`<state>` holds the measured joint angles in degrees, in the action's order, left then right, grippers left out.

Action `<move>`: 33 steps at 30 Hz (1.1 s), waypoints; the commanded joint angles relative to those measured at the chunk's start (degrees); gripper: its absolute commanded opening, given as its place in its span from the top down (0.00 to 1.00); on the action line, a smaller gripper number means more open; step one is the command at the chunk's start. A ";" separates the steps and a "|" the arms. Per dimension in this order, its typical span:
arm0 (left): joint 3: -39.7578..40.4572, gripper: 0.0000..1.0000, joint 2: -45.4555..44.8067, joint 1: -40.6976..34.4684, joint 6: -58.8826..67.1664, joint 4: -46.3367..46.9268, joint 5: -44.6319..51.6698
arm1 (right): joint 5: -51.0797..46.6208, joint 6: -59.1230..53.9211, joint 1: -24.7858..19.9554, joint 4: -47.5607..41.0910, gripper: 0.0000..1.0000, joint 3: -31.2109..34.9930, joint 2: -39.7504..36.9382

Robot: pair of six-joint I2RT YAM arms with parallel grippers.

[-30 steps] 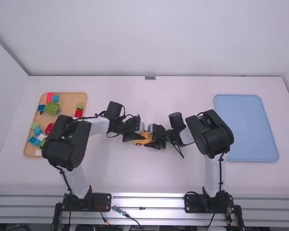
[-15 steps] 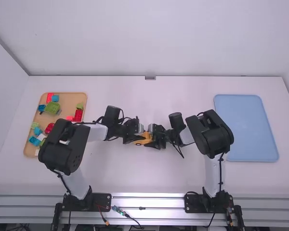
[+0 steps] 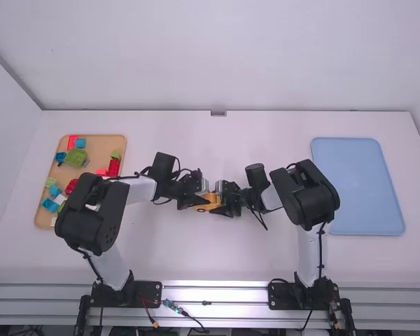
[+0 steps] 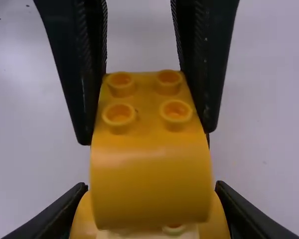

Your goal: Assemble lego blocks to make yellow taxi

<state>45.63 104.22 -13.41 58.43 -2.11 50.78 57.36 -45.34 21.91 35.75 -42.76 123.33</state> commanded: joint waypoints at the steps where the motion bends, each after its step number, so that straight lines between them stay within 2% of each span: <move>1: -1.07 0.98 0.84 -0.44 1.77 1.90 -3.10 | 0.07 0.55 -0.50 -0.09 0.46 0.04 1.02; 11: -3.15 0.98 0.84 -0.57 1.60 -1.62 -0.26 | 0.57 0.55 -0.55 -0.13 0.46 -0.17 1.02; 18: -3.10 0.98 0.84 -2.97 0.11 -1.66 -3.89 | 0.90 0.55 -0.55 -0.17 0.45 -0.31 1.02; 26: -0.98 0.99 0.84 -3.52 0.04 2.97 -5.66 | 0.92 0.55 -0.55 -0.15 0.45 -0.31 1.02; 33: -1.62 0.98 0.86 -3.96 2.06 3.19 -4.31 | 0.90 0.55 -0.61 -0.09 0.45 -0.42 1.02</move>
<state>46.22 103.70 -15.35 59.75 -0.86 48.36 58.30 -46.00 21.47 35.40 -42.76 123.44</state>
